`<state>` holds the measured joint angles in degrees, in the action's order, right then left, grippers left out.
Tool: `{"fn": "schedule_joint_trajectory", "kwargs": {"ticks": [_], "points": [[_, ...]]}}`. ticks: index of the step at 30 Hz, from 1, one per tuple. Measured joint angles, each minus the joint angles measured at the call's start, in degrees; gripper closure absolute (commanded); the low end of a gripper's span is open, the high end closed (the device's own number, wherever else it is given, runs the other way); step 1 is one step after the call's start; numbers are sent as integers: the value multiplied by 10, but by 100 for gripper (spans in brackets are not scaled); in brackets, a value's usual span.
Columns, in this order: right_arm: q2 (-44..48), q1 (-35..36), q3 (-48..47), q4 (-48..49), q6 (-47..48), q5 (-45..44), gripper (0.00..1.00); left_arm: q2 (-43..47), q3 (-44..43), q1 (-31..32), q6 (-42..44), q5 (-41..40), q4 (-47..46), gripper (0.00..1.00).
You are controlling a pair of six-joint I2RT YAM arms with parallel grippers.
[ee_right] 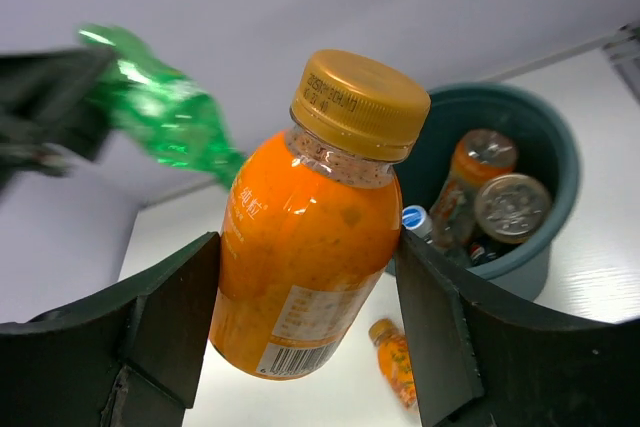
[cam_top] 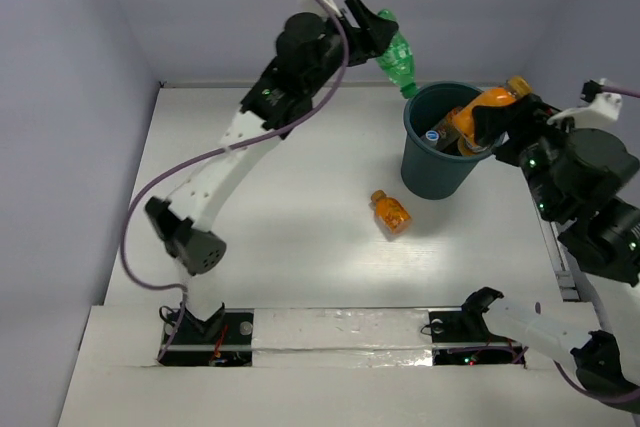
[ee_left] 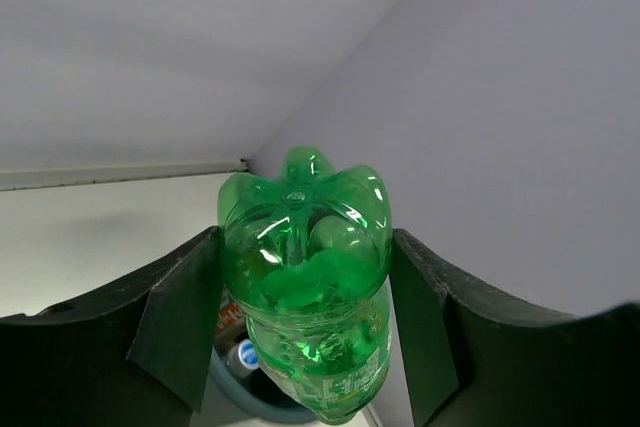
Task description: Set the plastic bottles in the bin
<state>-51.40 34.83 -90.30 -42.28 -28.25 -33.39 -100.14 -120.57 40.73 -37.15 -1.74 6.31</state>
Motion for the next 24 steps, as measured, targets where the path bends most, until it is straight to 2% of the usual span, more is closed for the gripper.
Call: {"fn": "schedule_joint_trajectory", "kwargs": {"ticks": [8,11,12,17,23,24], "points": [[26,0,-40,-35,9,-59,57,-224,-127,30,4,-41,-27,60],[28,0,-40,-40,13,-72,57,-271,-143,42,9,-46,-33,36],[27,0,-40,-40,15,-75,57,-279,-143,46,12,-47,-33,23],[13,-13,-33,-31,37,-91,57,-292,-143,65,17,-43,-38,2],[-42,-80,-17,9,60,-57,57,-266,-142,70,50,-51,-30,1],[-54,-95,-15,15,63,-44,57,-254,-137,69,57,-57,-23,4]]}}
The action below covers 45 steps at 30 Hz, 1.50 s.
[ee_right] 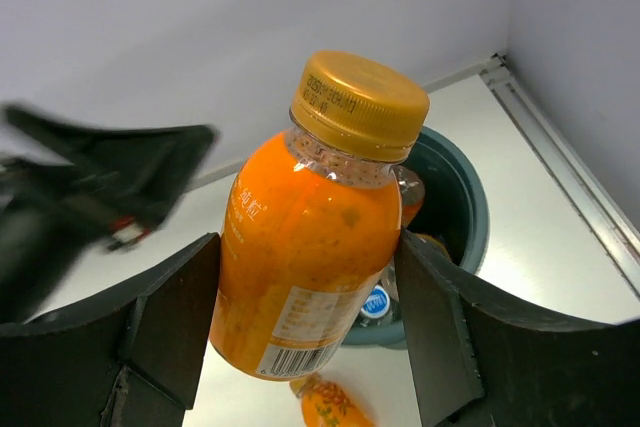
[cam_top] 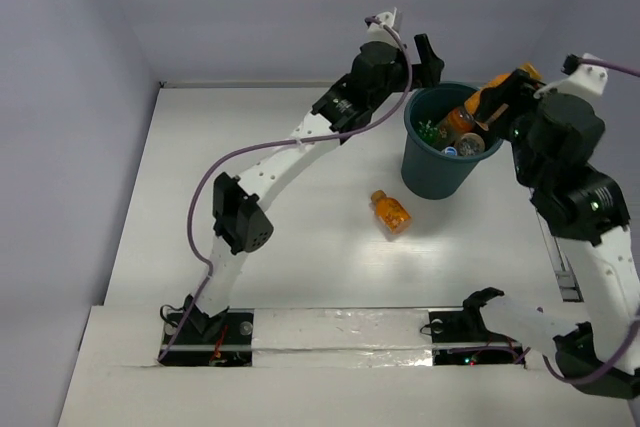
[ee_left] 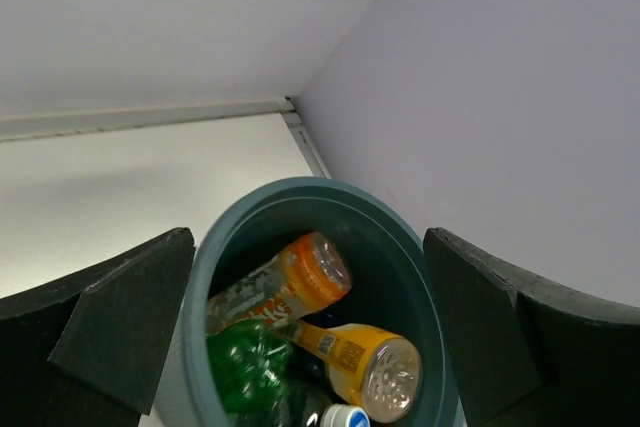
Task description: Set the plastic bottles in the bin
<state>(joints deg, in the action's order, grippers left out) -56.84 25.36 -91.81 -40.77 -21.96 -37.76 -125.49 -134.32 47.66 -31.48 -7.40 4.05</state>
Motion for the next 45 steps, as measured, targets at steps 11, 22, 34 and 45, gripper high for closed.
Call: {"fn": "schedule_joint_trajectory", "kwargs": {"ticks": [11,22,34,45], "points": [[-149,-94,36,48,23,128,53,388,449,0,-40,-4,5,55],[-193,-108,56,52,30,161,4,375,750,48,-181,96,8,5],[-120,-108,56,37,42,190,60,256,684,49,-234,153,-51,1],[28,-108,138,33,37,289,12,129,586,49,-235,147,-39,1]]}}
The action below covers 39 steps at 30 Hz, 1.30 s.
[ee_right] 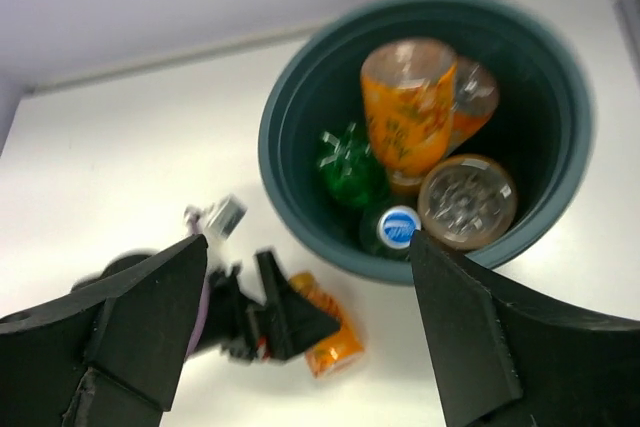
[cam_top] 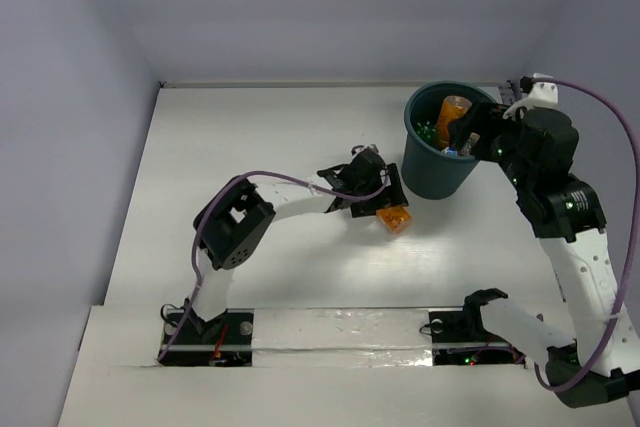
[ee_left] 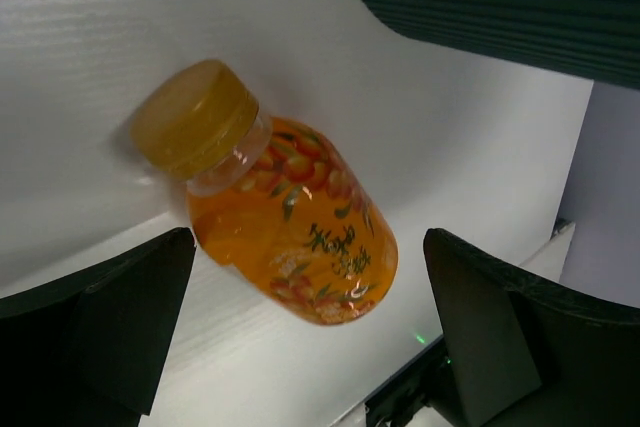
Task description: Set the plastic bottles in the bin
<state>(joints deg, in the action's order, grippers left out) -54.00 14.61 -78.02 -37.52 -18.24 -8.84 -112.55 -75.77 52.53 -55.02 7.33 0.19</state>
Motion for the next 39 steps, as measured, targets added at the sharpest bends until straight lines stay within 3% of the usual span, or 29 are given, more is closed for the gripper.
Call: {"fn": "schedule_joint_trajectory", "kwargs": {"ticks": [2,5,6,9,12,18,19,21,22,23,25,29,34,36,39], "points": [[4,0,20,-4,-3,23,12,-18,-17,0,1,-5,5,1],[7,0,41,-13,-7,45,12,-45,-35,0,5,-13,10,14],[8,0,46,-17,-7,51,12,-51,-37,0,4,-14,9,27],[11,0,47,-24,-7,61,12,-52,-39,0,8,-22,9,53],[15,0,46,-24,-7,64,13,-45,-31,0,13,-29,9,63],[35,0,32,-24,-10,58,16,54,5,5,48,-62,83,63],[40,0,28,-23,-11,56,22,77,4,5,53,-66,93,63],[49,0,23,-21,-16,53,42,129,-15,7,65,-76,118,63],[56,0,23,-19,-20,50,71,151,-38,7,71,-81,132,63],[62,0,23,-19,-23,47,84,167,-64,8,76,-85,138,63],[72,0,23,-18,-36,42,100,184,-144,8,91,-95,145,63],[100,0,29,-13,-52,33,100,160,-324,7,132,-116,142,63],[132,0,32,-10,-63,26,97,46,-552,3,190,-152,151,63],[141,0,32,-11,-67,24,97,-3,-610,1,214,-171,153,64],[151,0,32,-12,-71,22,97,-56,-630,-2,244,-200,163,66]]}}
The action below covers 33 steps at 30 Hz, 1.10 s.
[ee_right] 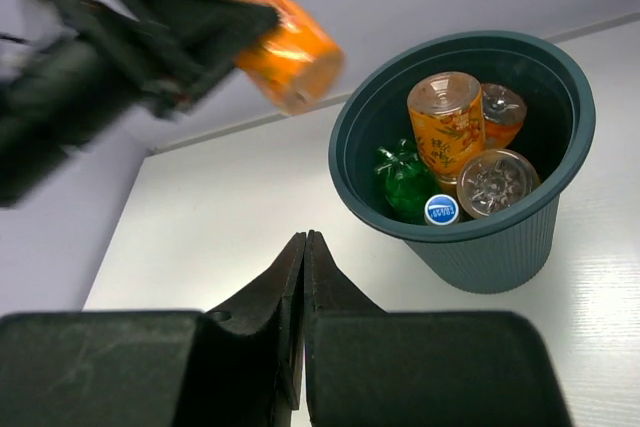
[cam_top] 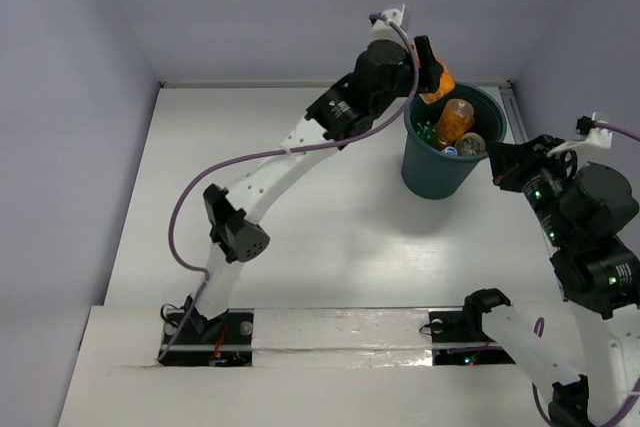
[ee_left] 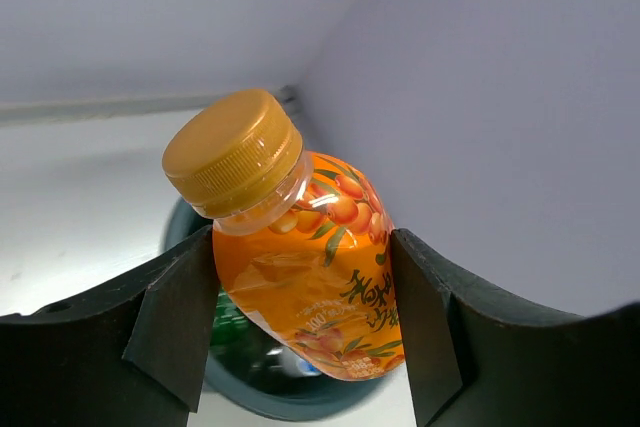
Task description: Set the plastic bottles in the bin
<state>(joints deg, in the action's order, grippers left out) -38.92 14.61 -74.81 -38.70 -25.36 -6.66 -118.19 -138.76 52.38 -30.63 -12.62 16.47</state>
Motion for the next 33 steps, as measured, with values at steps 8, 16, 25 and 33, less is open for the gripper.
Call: {"fn": "schedule_joint_trajectory", "kwargs": {"ticks": [8,16,25,33], "points": [[19,0,0,-12,-8,0,97,-65,44,-3,53,-45,14,65],[21,0,5,-18,-15,0,89,-65,60,15,101,-77,-16,10],[22,0,17,-20,-19,0,64,-65,66,30,122,-86,-25,1],[20,0,9,-18,-19,8,56,-6,77,29,114,-79,-18,1]]}}
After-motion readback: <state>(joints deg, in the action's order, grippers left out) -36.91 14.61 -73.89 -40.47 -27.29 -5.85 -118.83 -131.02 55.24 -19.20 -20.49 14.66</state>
